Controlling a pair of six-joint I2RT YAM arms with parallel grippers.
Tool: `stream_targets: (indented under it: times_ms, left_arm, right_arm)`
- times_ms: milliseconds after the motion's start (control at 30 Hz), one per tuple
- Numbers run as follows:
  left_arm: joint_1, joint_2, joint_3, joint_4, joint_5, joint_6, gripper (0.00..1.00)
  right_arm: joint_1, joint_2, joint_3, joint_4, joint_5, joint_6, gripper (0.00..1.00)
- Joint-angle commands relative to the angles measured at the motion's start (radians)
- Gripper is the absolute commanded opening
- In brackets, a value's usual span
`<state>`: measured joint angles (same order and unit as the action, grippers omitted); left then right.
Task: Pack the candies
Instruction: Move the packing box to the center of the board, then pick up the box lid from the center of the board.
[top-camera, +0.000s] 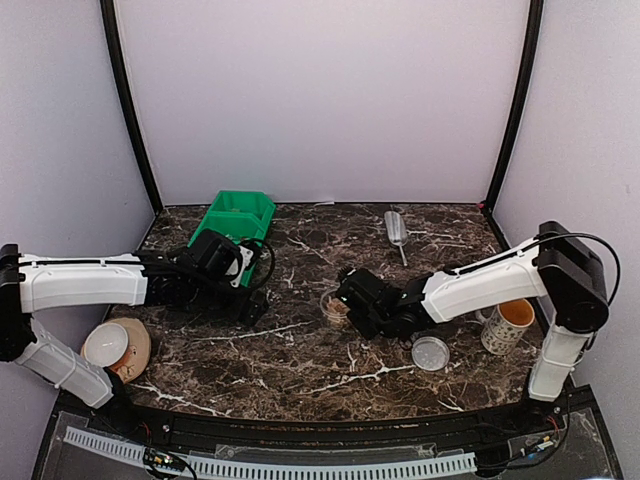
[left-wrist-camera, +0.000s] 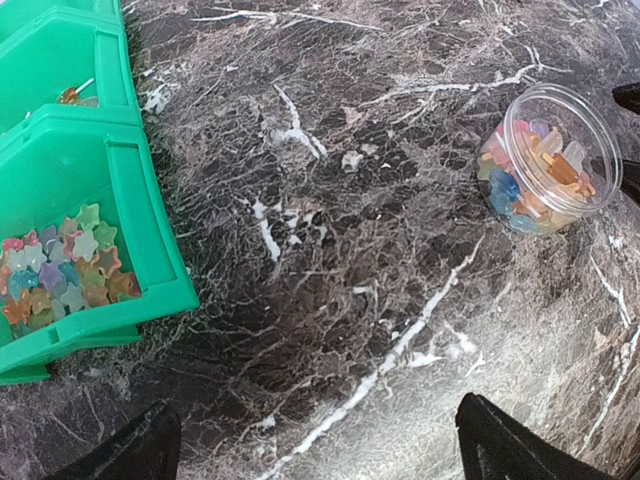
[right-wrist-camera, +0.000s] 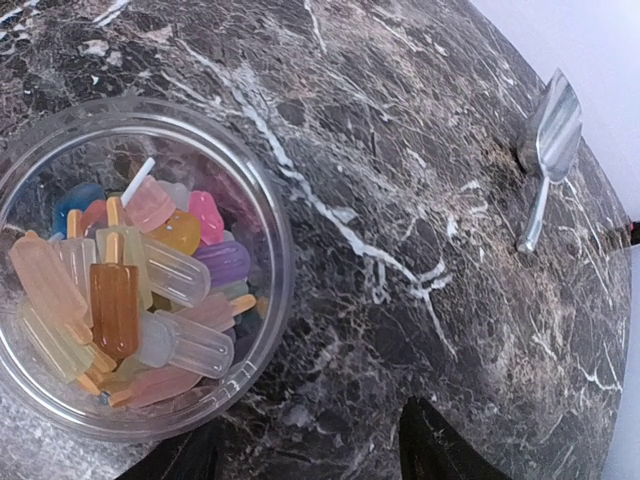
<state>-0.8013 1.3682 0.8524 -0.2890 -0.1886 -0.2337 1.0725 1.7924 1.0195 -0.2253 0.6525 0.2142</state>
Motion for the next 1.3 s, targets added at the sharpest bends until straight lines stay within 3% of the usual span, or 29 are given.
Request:
stream_targets:
  times_ms: [0, 133, 333, 633, 767, 967, 1267]
  left_arm:
    - [-0.004, -0.025, -0.018, 0.003, 0.003, -0.016, 0.99]
    - [-0.004, -0.035, -0.02, -0.007, -0.006, -0.014, 0.99]
    - [-0.004, -0.064, -0.036, -0.003, -0.012, -0.013, 0.99]
    - [-0.007, -0.026, -0.027, 0.039, 0.024, -0.023, 0.99]
    - [-0.012, -0.009, -0.014, 0.04, 0.028, -0.023, 0.99]
    - [-0.013, -0.019, -0.011, 0.032, 0.02, -0.019, 0.99]
    - [-0.017, -0.014, -0.015, 0.036, 0.024, -0.023, 0.99]
  right_arm:
    - [0.007, 0.071, 0.076, 0.108, -0.008, -0.072, 0.6]
    - [0.009, 0.075, 0.126, 0.055, -0.044, -0.062, 0.6]
    - [0.018, -0.063, 0.092, -0.149, -0.081, 0.015, 0.58]
    - [0.206, -0.263, -0.052, -0.442, 0.098, 0.178, 0.57]
    - [0.306, -0.243, -0.035, -0.57, 0.172, 0.304, 0.57]
    - [0.327, -0.1, 0.021, -0.807, 0.182, 0.523, 0.57]
    - [0.357, -0.029, 0.007, -0.823, 0.116, 0.64, 0.56]
